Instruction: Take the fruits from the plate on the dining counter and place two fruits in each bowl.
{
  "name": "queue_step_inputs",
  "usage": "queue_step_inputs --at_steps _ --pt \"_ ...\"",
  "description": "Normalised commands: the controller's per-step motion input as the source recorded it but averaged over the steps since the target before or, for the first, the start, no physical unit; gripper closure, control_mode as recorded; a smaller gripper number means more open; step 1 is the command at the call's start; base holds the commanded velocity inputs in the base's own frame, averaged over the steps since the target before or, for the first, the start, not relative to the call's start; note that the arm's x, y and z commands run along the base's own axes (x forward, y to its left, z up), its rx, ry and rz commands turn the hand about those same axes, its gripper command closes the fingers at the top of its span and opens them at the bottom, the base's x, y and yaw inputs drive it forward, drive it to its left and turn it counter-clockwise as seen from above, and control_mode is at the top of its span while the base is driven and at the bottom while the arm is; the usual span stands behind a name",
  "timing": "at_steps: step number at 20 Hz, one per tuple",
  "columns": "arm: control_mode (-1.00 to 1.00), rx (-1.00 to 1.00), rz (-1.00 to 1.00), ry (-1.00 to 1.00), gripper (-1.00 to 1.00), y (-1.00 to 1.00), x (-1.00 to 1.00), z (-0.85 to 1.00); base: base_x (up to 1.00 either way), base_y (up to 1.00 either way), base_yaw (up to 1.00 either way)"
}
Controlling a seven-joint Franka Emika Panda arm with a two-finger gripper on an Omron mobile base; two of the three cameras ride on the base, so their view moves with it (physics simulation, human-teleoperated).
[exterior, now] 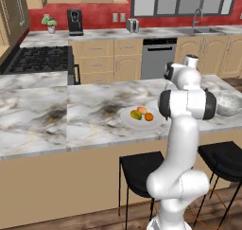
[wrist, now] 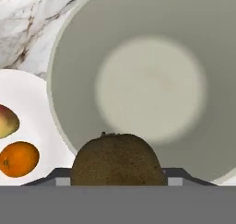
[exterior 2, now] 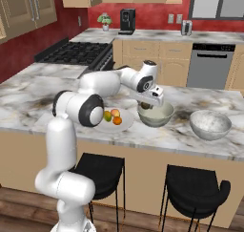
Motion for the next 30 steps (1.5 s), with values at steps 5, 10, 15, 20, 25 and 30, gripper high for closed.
queue_step_inputs --at_steps 5,10,15,20,25,30 --pt "-1.0 -0.04 -0.07 0.01 1.0 -0.32 0.43 -0.28 0.0 0.0 0.0" --pt "-1.0 -0.06 -0.01 0.15 1.0 -0.13 0.06 -0.34 0.0 0.0 0.0" --pt "-1.0 -0.04 0.02 0.1 -1.0 0.02 0.0 -0.29 0.0 0.0 0.0" --pt "-1.0 0.0 0.0 0.0 -1.0 0.0 -0.01 0.0 0.0 0.0 0.0" --pt "-1.0 0.0 0.0 0.0 -1.0 0.0 -0.34 0.0 0.0 0.0 0.0" --pt "-1.0 0.0 0.0 -0.02 -1.0 0.26 -0.8 0.06 0.0 0.0 0.0"
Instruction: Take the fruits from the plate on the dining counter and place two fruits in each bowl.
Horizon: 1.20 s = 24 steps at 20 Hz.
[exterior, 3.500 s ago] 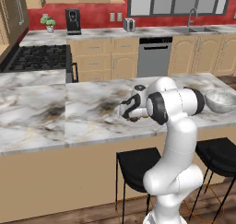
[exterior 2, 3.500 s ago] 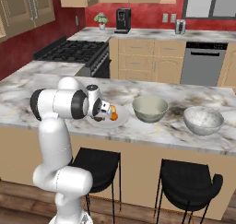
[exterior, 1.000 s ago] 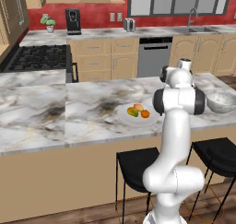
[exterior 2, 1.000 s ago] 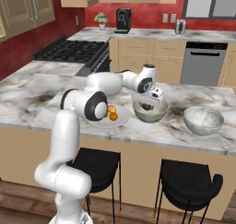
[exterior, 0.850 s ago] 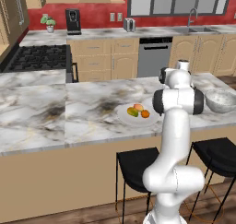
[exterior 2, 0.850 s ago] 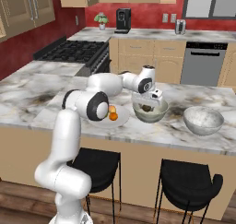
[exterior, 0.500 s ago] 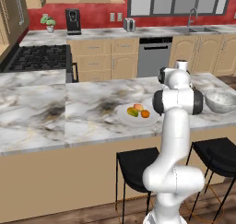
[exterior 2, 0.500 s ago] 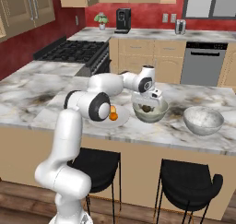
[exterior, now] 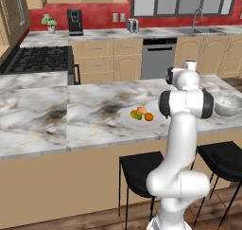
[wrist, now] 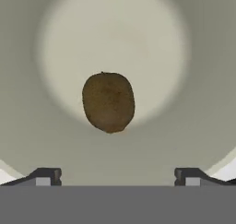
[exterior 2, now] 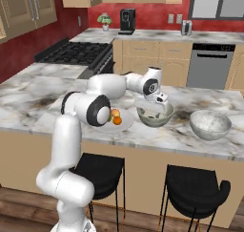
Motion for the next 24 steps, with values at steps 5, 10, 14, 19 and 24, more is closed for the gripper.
queue_step_inputs --at_steps 5,10,14,19,24 --pt "-1.0 0.0 0.0 -0.03 -1.0 0.57 -0.69 0.34 0.0 0.0 0.0" --pt "-1.0 -0.01 0.0 -0.19 -1.0 0.5 -0.31 0.38 0.0 0.0 0.0" --pt "-1.0 -0.04 0.11 -0.12 -1.0 0.9 0.06 -0.29 0.0 0.0 0.0" --pt "-1.0 0.0 0.24 -0.05 -1.0 0.64 0.36 -0.42 0.0 0.0 0.0" --pt "-1.0 0.01 0.19 0.1 -1.0 0.33 0.54 -0.1 0.0 0.0 0.0"
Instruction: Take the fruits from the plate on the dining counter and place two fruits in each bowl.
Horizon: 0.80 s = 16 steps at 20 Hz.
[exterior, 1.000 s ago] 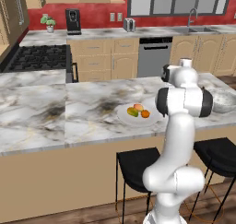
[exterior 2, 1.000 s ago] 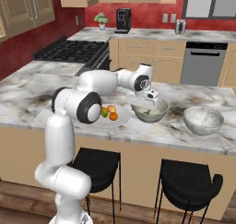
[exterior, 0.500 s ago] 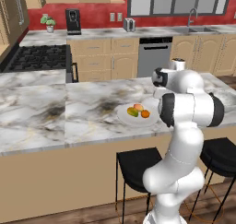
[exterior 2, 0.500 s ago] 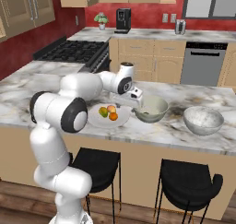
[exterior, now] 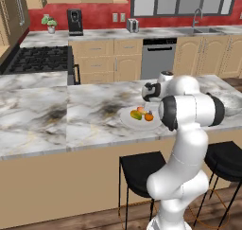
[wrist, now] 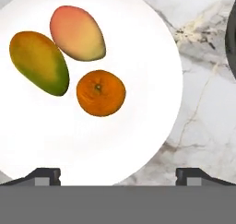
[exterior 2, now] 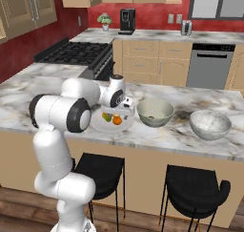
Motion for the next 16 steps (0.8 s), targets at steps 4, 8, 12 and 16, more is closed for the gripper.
queue_step_inputs --at_steps 4,8,12,16 --pt "-1.0 0.0 0.15 0.17 -1.0 0.04 0.5 -0.12 0.0 0.0 0.0" --pt "-1.0 0.0 0.13 0.14 -1.0 0.16 0.58 -0.3 0.0 0.0 0.0" --pt "-1.0 0.0 0.1 0.05 -1.0 0.08 0.54 -0.4 0.0 0.0 0.0" --pt "-1.0 0.0 0.03 0.0 -1.0 0.0 0.08 -0.34 0.0 0.0 0.0"
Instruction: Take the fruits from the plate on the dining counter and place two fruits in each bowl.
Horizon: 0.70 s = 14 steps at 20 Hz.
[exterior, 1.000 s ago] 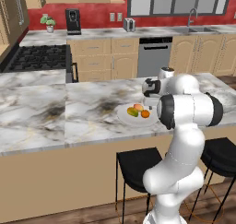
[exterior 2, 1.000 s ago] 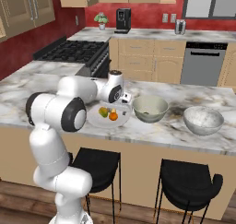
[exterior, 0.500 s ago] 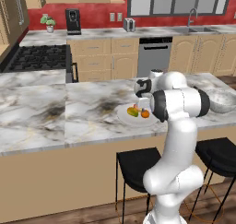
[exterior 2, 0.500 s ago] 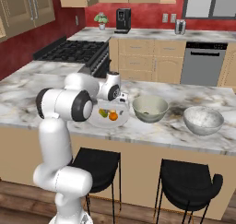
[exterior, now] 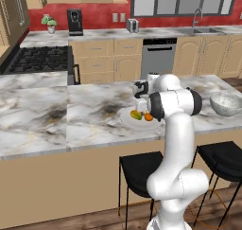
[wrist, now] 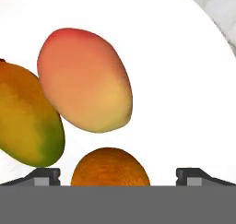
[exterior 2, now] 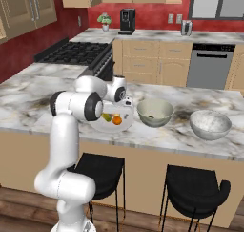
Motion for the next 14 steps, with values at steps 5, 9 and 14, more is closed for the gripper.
queue_step_inputs --at_steps 5,9,14 --pt "-1.0 0.0 0.0 0.0 -1.0 0.0 0.0 -0.34 0.0 0.0 0.0" --pt "-1.0 0.0 0.0 0.0 -1.0 0.0 -0.12 -0.37 0.0 0.0 0.0" --pt "-1.0 0.0 0.0 -0.03 -1.0 0.0 -0.35 -0.28 0.0 0.0 0.0"
